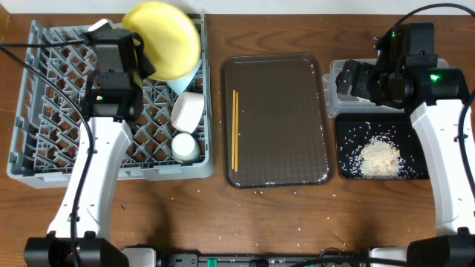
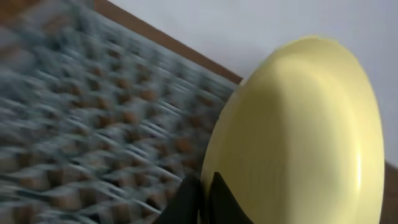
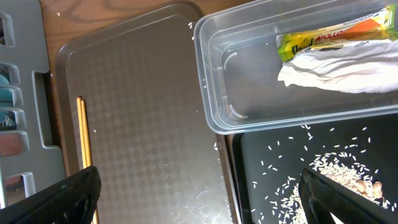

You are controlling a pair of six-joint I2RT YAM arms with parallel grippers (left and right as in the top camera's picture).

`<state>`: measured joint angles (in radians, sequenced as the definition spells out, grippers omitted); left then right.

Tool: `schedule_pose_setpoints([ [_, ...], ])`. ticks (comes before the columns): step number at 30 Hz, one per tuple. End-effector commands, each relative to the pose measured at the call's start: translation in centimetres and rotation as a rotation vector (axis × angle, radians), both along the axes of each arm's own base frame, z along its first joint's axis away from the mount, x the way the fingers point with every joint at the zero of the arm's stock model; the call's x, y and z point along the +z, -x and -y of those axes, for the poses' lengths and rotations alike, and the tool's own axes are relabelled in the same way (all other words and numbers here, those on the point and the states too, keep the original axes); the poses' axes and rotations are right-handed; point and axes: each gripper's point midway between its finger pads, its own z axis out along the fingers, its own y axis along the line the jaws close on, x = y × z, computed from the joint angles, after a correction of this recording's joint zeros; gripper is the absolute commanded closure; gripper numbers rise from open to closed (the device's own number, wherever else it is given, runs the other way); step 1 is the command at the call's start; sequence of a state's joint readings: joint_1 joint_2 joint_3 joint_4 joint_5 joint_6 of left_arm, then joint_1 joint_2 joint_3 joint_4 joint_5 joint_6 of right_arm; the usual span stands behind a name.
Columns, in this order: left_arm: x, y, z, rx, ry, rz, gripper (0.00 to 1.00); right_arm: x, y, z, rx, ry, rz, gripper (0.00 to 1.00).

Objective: Sort waste into correct bins and load items into the dishwasher
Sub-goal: 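Lift the yellow plate and stand it upright in the rack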

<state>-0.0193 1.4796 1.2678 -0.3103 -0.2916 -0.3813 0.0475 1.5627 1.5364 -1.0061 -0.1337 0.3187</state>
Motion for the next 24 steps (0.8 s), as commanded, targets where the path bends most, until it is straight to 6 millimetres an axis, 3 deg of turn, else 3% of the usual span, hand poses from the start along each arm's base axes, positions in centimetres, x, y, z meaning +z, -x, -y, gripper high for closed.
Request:
schedule_pose_setpoints([
  [1,0.4,0.9,-3.7,0.122,-0.239,-0.064,0.93,-0.3,0.0,0.0,0.005,0.008,-0.008,0.01],
  [6,0.1,0.5,-4.8,0.127,-0.368,-0.115,0.93,-0.3,0.0,0.0,0.005,0.008,-0.008,0.01],
  [13,-2.3,-0.5,-6.2,0.16,-0.493,-0.213,0.93,-0.3,0.0,0.0,0.005,0.008,-0.008,0.01],
  [19,-4.0,-1.1,-6.5,0.156,-0.533,-0.264,0.93,-0.3,0.0,0.0,0.005,0.008,-0.008,0.01],
  [24,-3.9,-1.4,-5.9,0.145,-0.534,-0.251,0.92,-0.3,0.0,0.0,0.005,0.008,-0.008,0.01],
])
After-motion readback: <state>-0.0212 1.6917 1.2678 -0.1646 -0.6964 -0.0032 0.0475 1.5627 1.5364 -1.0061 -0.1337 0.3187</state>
